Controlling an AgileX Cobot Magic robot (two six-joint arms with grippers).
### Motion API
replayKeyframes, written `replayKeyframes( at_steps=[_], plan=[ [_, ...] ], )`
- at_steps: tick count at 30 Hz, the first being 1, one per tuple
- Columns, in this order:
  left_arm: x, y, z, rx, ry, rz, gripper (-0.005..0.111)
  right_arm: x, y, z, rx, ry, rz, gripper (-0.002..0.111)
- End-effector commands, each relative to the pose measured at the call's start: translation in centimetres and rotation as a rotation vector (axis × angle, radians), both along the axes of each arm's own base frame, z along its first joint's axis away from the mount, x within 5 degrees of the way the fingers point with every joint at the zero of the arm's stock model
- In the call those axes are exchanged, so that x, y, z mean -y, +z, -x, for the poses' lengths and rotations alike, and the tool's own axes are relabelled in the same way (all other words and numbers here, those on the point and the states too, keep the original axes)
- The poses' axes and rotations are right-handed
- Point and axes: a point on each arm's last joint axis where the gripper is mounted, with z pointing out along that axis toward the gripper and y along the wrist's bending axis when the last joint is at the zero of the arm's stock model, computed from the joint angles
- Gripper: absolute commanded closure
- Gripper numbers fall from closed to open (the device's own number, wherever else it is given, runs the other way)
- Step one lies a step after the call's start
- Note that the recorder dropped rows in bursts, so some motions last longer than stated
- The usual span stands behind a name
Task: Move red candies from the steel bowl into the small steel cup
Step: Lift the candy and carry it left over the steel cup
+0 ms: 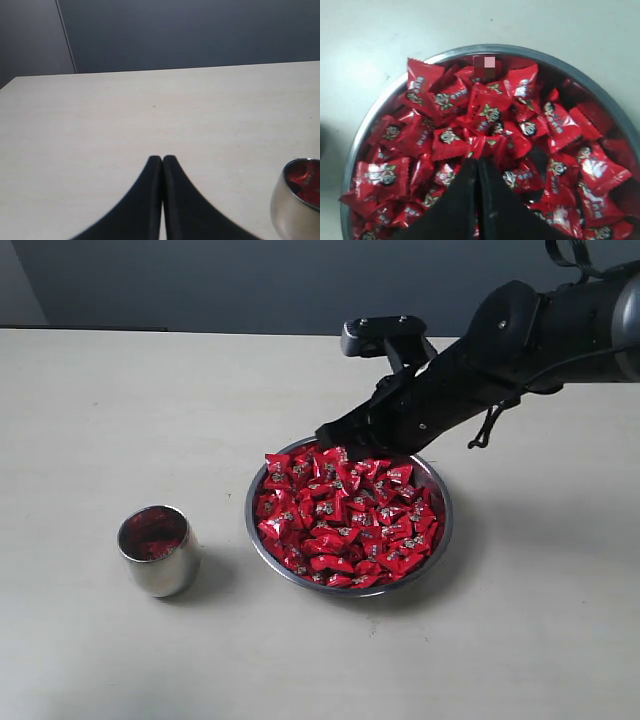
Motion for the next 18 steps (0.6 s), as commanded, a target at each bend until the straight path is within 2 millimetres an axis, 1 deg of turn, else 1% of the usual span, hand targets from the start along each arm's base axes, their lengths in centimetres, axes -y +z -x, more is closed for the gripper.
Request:
replayKeyframes(
  at_steps=[1,6,18],
  plan=[
    [0.0,-0.1,0.0,0.003,0.001,0.003,0.106,-1.1,0.5,0.6,0.048,0.014,-0.026,0.109],
    [0.0,-0.1,0.0,0.003,0.001,0.003,0.106,-1.9,0.7,1.1,0.054,0.021,-0.044,0.109],
    [0.0,-0.1,0.0,0.003,0.001,0.003,0.106,-2.6,1.1,1.4,0.026,0.041,-0.138,0.109]
  ],
)
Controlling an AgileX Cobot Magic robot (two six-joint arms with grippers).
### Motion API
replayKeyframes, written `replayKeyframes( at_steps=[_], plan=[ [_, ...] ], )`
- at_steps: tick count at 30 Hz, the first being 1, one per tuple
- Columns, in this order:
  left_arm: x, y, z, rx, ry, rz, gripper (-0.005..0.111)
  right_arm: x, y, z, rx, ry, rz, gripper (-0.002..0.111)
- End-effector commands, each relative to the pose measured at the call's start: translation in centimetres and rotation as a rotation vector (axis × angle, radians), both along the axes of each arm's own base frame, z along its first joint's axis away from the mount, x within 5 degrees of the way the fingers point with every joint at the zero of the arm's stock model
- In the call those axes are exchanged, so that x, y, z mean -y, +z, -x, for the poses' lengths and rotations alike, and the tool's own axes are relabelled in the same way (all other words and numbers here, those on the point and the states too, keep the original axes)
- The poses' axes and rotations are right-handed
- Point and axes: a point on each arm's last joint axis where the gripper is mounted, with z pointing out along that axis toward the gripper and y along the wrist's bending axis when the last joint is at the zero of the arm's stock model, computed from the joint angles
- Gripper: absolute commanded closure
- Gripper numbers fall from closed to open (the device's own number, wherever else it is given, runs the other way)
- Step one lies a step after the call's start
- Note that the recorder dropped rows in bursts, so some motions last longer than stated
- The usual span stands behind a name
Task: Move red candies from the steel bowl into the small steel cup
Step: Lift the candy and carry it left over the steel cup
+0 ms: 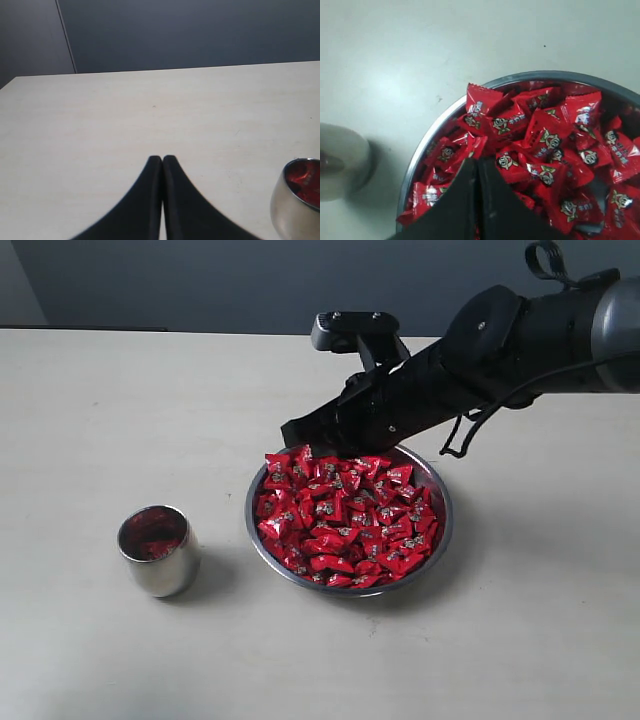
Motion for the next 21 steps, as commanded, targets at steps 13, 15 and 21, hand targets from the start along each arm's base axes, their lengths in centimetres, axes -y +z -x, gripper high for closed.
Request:
replayKeyframes(
  at_steps=[13,15,21],
  plan=[
    [0.01,-0.09,0.02,0.003,0.001,0.003,0.106,-0.45,0.71,0.25,0.019,0.043,-0.064,0.109],
    [0.01,-0.09,0.02,0.003,0.001,0.003,0.106,-0.45,0.72,0.23,0.030,0.053,-0.060,0.109],
    [0.01,-0.09,0.02,0.003,0.001,0.003,0.106,-0.47,0.69,0.36,0.049,0.097,-0.048,0.109]
  ],
)
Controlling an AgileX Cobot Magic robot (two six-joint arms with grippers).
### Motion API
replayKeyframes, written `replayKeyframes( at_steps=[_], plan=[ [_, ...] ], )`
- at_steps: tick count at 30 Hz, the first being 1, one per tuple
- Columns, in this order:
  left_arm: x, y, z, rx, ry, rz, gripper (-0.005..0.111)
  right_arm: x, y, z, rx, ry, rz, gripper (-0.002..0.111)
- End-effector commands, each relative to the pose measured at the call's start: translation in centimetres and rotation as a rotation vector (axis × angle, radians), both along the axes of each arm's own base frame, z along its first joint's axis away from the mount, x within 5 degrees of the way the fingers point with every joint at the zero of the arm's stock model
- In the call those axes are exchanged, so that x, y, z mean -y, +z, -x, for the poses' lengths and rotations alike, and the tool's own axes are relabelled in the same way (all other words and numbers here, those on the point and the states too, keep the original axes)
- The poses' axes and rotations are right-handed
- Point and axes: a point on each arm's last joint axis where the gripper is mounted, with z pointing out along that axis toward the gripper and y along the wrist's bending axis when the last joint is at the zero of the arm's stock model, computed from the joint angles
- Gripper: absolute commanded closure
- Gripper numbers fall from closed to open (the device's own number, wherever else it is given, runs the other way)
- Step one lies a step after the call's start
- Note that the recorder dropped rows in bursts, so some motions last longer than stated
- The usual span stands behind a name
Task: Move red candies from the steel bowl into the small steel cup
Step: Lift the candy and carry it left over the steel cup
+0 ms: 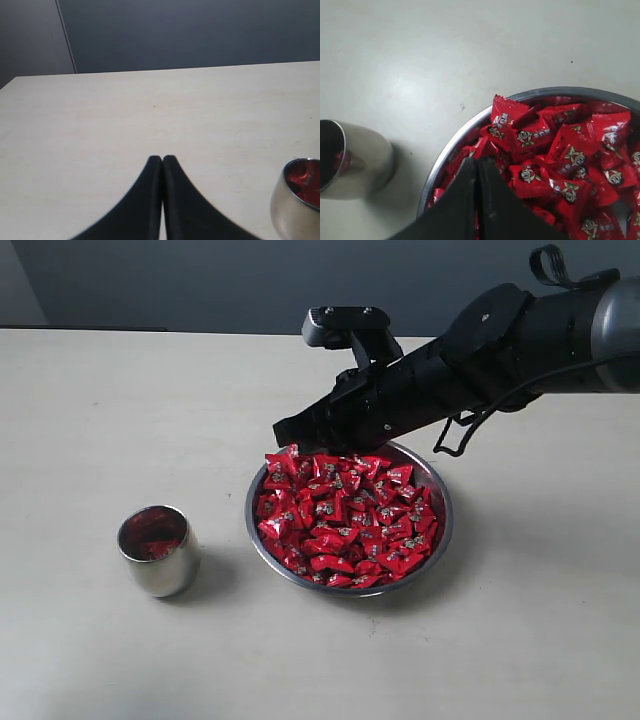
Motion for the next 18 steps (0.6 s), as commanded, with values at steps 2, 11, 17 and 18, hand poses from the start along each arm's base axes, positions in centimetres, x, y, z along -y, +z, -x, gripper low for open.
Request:
replayKeyframes(
  at_steps=[2,11,17,18],
  plan=[
    [0.01,-0.09,0.02,0.003,0.001,0.003,0.106,0.00,0.31,0.31,0.038,0.070,0.012,0.109],
    [0.01,-0.09,0.02,0.003,0.001,0.003,0.106,-0.03,0.34,0.33,0.085,0.125,0.026,0.109],
    [0.01,-0.09,0.02,0.003,0.001,0.003,0.106,-0.04,0.33,0.38,0.118,0.170,0.040,0.109],
    [0.01,-0.09,0.02,0.003,0.001,0.003,0.106,-0.05,0.32,0.43,0.126,0.187,0.043,0.109]
  ],
)
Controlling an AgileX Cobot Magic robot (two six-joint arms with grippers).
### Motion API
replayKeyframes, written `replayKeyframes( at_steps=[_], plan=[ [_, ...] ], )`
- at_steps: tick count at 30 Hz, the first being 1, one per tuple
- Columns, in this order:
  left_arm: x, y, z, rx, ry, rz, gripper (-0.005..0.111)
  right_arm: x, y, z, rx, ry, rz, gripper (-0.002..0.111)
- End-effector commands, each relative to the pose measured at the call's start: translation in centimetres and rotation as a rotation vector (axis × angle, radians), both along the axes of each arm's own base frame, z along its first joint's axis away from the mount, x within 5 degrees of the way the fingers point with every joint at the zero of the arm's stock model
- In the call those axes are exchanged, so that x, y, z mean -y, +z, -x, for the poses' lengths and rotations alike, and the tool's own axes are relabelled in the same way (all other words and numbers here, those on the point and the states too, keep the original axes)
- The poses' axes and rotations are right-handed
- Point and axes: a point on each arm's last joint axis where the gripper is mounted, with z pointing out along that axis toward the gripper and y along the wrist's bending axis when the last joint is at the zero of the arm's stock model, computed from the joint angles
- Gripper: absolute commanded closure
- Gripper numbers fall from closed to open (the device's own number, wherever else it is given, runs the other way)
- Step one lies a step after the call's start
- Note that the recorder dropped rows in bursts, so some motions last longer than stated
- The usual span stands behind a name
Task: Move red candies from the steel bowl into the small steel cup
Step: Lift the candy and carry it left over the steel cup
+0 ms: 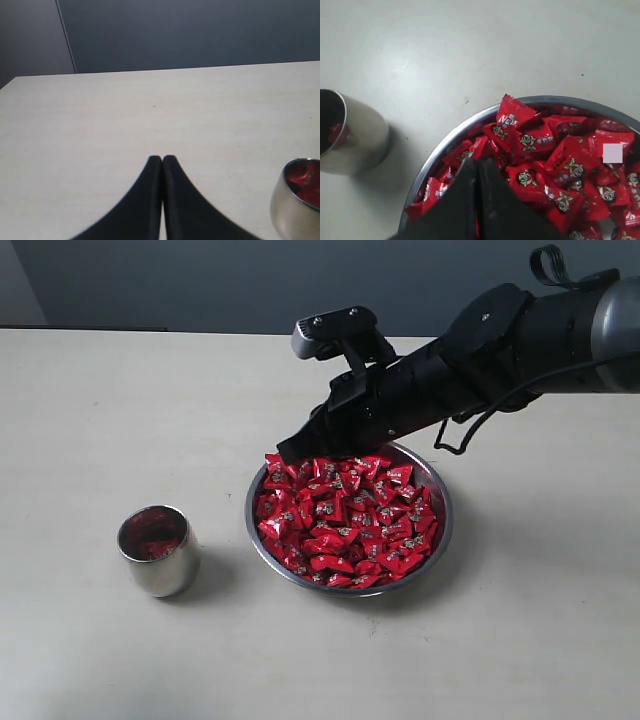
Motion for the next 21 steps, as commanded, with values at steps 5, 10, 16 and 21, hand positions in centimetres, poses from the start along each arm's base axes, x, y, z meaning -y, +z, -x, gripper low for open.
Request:
replayKeyframes(
  at_steps=[5,10,16,21],
  plan=[
    [0.01,-0.09,0.02,0.003,0.001,0.003,0.106,-0.06,0.40,0.25,0.045,0.067,0.000,0.109],
    [0.01,-0.09,0.02,0.003,0.001,0.003,0.106,-0.12,0.39,0.45,0.091,0.149,0.015,0.109],
    [0.01,-0.09,0.02,0.003,0.001,0.003,0.106,-0.14,0.38,0.60,0.148,0.234,0.035,0.109],
    [0.01,-0.09,0.02,0.003,0.001,0.003,0.106,-0.19,0.39,0.72,0.183,0.291,0.042,0.109]
  ],
)
